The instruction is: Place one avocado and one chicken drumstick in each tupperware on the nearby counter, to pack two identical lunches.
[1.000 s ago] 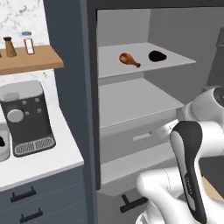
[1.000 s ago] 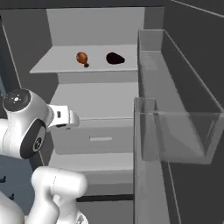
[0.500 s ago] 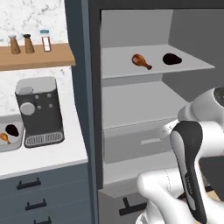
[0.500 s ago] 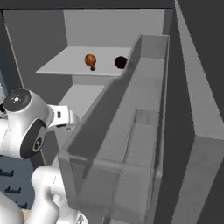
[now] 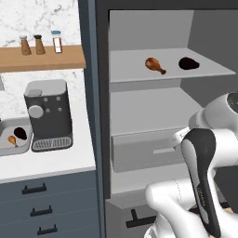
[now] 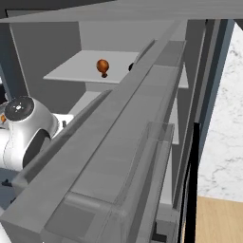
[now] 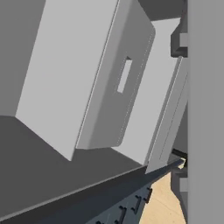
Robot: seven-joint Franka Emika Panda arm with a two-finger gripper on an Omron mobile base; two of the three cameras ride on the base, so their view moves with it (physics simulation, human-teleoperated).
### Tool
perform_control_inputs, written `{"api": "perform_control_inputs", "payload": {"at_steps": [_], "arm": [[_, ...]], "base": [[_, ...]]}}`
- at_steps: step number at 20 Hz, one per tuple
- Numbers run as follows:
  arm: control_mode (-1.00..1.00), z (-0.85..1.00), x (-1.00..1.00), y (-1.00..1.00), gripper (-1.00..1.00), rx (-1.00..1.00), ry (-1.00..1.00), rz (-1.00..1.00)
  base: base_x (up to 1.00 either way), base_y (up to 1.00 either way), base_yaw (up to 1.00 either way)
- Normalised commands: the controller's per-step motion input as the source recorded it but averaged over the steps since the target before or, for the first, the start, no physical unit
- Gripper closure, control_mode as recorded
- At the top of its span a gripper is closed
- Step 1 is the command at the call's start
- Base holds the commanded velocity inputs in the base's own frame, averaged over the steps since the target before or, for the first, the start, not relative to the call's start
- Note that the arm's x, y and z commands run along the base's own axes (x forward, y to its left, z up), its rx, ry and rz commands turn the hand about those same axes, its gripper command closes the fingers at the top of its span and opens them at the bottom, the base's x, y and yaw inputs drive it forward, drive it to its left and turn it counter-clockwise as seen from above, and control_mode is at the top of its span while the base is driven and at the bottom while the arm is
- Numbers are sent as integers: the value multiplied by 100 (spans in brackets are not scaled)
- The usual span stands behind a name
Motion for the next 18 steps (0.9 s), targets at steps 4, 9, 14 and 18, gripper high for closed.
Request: {"api": "perform_control_inputs", "payload": {"at_steps": [4,9,14,18], "arm": [[-100,7,0,0,-100,0,-7,-1],[-100,53,6,0,-100,1,-26,-5],[-100,64,10,0,-100,13,-23,-26],[-100,77,1,4,-100,22,-5,-26]], "base": [[0,0,0],[0,0,0],[0,0,0],[0,0,0]]}}
